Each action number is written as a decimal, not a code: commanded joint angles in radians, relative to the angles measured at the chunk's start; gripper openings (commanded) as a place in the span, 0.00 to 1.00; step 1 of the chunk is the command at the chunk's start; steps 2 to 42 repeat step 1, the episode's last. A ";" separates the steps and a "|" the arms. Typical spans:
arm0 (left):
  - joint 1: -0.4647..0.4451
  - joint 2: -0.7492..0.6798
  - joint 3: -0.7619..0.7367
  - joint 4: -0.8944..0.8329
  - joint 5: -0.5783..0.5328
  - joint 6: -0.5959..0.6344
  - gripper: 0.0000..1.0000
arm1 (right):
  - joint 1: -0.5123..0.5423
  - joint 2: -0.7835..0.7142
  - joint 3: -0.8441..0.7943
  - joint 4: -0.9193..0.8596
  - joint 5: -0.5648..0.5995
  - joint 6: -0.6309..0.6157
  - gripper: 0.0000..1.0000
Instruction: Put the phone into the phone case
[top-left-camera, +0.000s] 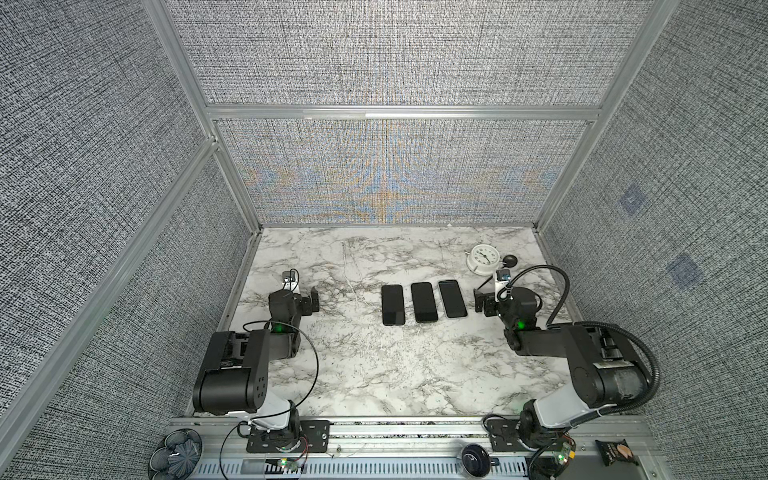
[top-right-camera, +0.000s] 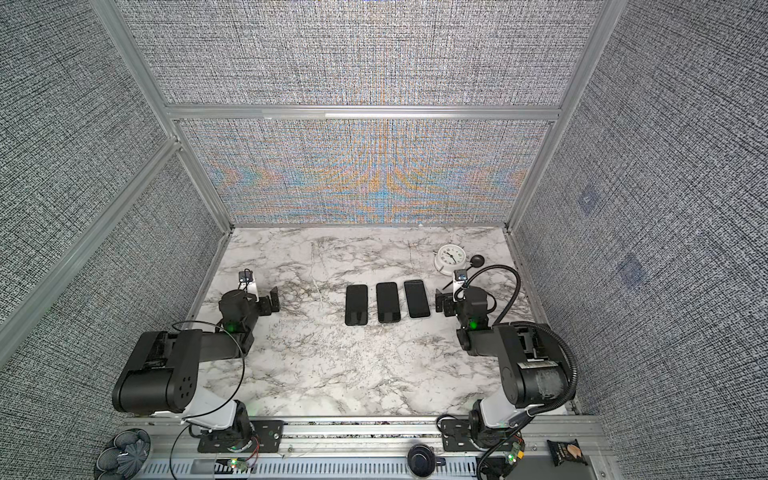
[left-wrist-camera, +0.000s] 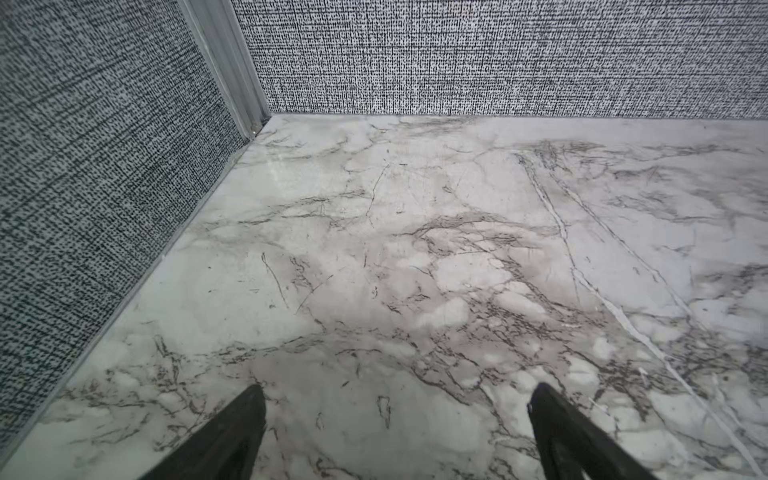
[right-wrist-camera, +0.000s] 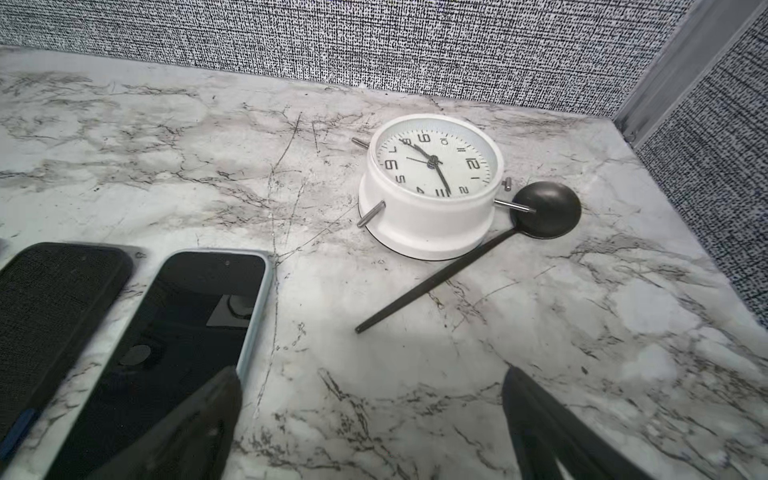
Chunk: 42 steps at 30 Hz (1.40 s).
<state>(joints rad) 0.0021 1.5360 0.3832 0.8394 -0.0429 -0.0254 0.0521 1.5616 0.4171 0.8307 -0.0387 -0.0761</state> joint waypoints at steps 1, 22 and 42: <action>0.001 -0.011 -0.008 0.051 0.016 0.001 0.99 | -0.004 -0.004 -0.004 0.012 -0.017 0.013 0.99; 0.001 -0.011 -0.008 0.051 0.016 0.001 0.99 | -0.004 -0.004 -0.004 0.012 -0.017 0.013 0.99; 0.001 -0.011 -0.008 0.051 0.016 0.001 0.99 | -0.004 -0.004 -0.004 0.012 -0.017 0.013 0.99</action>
